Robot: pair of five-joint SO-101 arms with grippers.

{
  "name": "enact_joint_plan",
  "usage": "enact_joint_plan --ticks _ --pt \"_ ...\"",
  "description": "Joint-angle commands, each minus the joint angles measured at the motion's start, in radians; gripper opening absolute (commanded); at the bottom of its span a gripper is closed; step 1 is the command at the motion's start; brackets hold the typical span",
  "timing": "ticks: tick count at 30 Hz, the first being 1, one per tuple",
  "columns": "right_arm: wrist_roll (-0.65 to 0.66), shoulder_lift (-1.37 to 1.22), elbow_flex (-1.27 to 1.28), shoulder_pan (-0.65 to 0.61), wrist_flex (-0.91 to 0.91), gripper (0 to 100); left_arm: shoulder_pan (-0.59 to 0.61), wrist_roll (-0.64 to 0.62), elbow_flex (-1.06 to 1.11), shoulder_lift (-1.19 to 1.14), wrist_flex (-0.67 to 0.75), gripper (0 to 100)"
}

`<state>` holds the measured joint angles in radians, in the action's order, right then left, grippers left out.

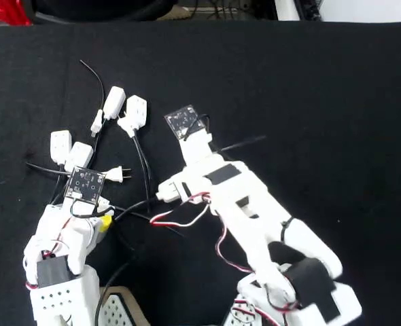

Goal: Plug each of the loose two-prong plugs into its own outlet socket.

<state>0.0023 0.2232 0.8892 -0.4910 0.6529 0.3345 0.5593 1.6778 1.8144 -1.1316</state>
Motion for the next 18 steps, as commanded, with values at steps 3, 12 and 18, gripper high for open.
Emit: enact_joint_plan --ticks 3,12,18 --pt "0.009 -0.114 -0.082 -0.055 0.003 1.5 -0.004 0.011 0.016 0.008 -0.008 31" --pt "0.006 0.059 -0.133 -0.058 0.245 28.8 -0.008 0.011 0.016 0.008 -0.008 31" --pt "0.153 0.259 -0.148 -0.069 0.542 35.6 -0.041 0.006 -0.019 0.009 -0.014 32"
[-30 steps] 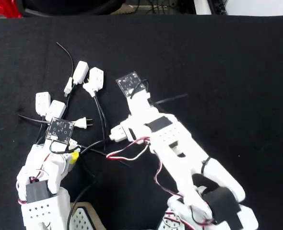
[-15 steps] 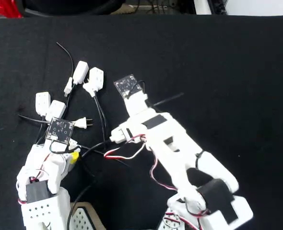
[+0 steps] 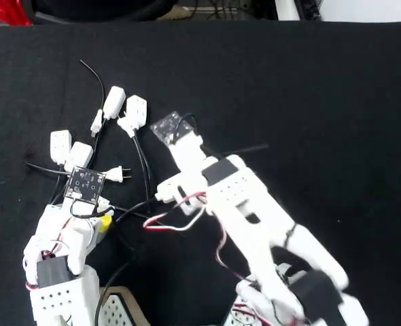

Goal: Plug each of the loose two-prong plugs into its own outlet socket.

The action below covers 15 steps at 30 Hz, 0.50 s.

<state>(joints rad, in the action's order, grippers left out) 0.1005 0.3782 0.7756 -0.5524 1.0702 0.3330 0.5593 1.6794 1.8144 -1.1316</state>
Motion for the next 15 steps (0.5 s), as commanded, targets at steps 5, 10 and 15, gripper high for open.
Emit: enact_joint_plan --ticks 5,10,15 --pt "0.146 0.176 -0.038 0.072 0.275 18.3 -0.148 -0.135 -0.165 0.000 0.002 32" --pt "0.206 0.177 0.016 0.180 0.308 8.9 -0.341 -0.169 -0.297 -0.216 0.083 32" --pt "0.233 0.182 0.058 0.282 0.362 8.8 -0.460 -0.186 -0.453 -0.760 0.292 32"
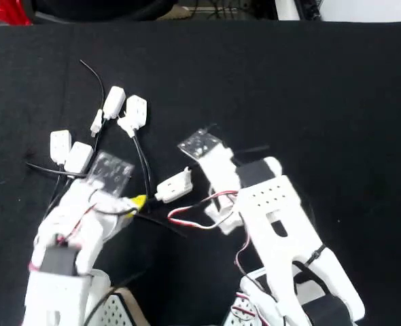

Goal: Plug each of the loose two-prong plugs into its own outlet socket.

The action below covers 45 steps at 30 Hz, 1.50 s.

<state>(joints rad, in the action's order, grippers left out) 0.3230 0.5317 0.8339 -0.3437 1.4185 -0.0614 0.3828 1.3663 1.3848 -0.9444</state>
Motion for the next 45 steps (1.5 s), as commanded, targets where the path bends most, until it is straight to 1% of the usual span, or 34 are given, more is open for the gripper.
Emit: enact_joint_plan --ticks 1,2,5,7,9,11,13,15,20,24,28,32,34,38,45 --pt "-0.002 0.028 0.002 0.107 -0.002 8.8 -0.087 -0.008 -0.189 -0.439 0.127 32" --pt "-0.020 0.028 0.007 0.146 -0.026 8.8 -0.110 0.005 -0.236 -0.540 0.147 32" --pt "-0.094 0.030 0.031 0.293 -0.123 8.8 -0.174 0.112 -0.366 -0.807 0.203 32" --pt "-0.098 0.030 0.054 0.387 -0.180 8.8 -0.196 0.160 -0.446 -0.945 0.241 32" --pt "-0.091 0.030 0.071 0.457 -0.210 8.8 -0.200 0.180 -0.532 -1.057 0.252 32" --pt "-0.091 0.030 0.091 0.488 -0.233 8.8 -0.202 0.180 -0.624 -1.157 0.250 31" --pt "-0.100 0.030 0.128 0.489 -0.276 8.8 -0.202 0.180 -0.691 -1.237 0.245 31" --pt "-0.100 0.030 0.162 0.488 -0.322 8.8 -0.214 0.180 -0.711 -1.297 0.242 29" --pt "-0.101 0.030 0.209 0.488 -0.410 8.9 -0.263 0.181 -0.676 -1.318 0.249 14" --pt "-0.101 0.030 0.229 0.488 -0.436 8.9 -0.277 0.181 -0.679 -1.318 0.244 3" --pt "-0.101 0.030 0.232 0.491 -0.434 9.0 -0.265 0.178 -0.739 -1.320 0.244 3" --pt "-0.097 0.030 0.232 0.485 -0.428 9.2 -0.217 0.175 -0.834 -1.338 0.276 3" --pt "-0.094 0.030 0.237 0.457 -0.425 9.2 -0.188 0.173 -0.897 -1.370 0.301 3" --pt "-0.092 0.030 0.262 0.410 -0.425 9.2 -0.166 0.129 -1.067 -1.514 0.308 3" --pt "-0.092 0.030 0.266 0.410 -0.428 9.2 -0.213 0.097 -1.440 -1.843 0.299 3"
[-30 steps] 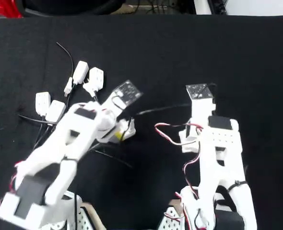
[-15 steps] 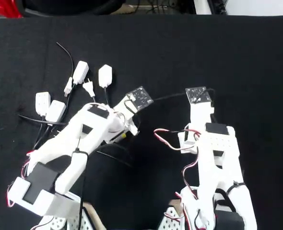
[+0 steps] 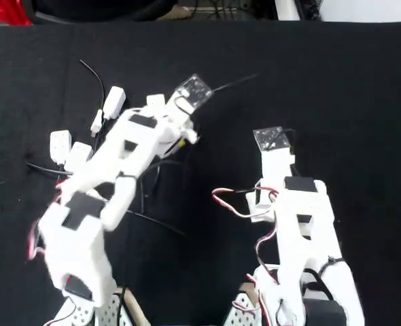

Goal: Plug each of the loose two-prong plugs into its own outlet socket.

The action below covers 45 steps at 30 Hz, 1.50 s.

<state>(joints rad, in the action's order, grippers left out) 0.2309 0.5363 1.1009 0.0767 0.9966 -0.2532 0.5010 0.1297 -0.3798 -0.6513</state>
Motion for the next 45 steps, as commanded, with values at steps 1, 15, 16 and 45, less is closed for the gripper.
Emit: enact_joint_plan --ticks 1,15,16,45 --pt "-0.002 0.025 -0.001 -0.011 -0.006 9.2 -0.025 -0.044 -0.254 -0.109 -0.026 3" --pt "-0.037 0.025 0.053 -0.055 -0.075 17.6 -0.021 -0.210 -0.661 -0.166 -0.736 25" --pt "-0.037 0.025 0.053 -0.055 -0.075 17.6 -0.022 -0.190 -0.661 -0.166 -0.744 30" --pt "0.021 0.018 0.170 -0.052 -0.305 17.3 0.774 0.005 0.731 1.000 -0.290 33"
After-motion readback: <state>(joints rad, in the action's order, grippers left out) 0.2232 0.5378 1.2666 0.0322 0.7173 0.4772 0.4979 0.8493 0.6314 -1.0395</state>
